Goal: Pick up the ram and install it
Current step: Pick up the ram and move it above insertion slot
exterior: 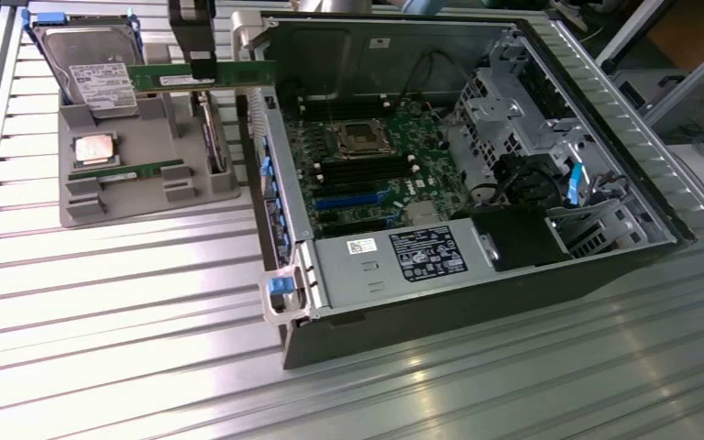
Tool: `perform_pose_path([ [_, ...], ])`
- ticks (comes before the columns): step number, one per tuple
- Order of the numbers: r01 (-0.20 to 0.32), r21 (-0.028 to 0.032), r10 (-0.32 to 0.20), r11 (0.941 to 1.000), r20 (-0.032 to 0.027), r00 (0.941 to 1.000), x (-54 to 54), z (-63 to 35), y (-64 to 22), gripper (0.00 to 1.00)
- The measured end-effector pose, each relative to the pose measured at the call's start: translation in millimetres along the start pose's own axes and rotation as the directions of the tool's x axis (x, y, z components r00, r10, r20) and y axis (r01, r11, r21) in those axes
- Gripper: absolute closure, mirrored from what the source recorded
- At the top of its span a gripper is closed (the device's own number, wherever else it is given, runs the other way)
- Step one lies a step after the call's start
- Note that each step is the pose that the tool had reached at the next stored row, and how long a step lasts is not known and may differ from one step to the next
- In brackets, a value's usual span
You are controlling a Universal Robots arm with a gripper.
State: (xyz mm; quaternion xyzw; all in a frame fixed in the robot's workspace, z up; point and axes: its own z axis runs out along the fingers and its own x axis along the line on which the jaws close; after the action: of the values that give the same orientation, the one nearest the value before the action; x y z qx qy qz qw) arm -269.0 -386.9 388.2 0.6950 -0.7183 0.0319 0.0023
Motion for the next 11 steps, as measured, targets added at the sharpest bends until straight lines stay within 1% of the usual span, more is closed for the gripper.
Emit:
perform_pose_path([
  [2,0.0,0.0001,0.0,1.0,0.0,1.0,-0.2,0.2,-5.3,0.87],
  [3,0.0,0.0,0.0,1.0,0.0,1.0,-0.4,0.4,-11.3,0.87],
  [6,0.0,0.0,0.0,1.0,0.0,1.0,-0.6,0.8,-18.5,0.87],
  [10,0.0,0.0,0.0,1.0,-0.0001,1.0,-0.8,1.0,-25.1,0.87],
  [11,0.0,0.0,0.0,1.0,0.0,1.0,-0.9,1.1,-28.0,0.87],
])
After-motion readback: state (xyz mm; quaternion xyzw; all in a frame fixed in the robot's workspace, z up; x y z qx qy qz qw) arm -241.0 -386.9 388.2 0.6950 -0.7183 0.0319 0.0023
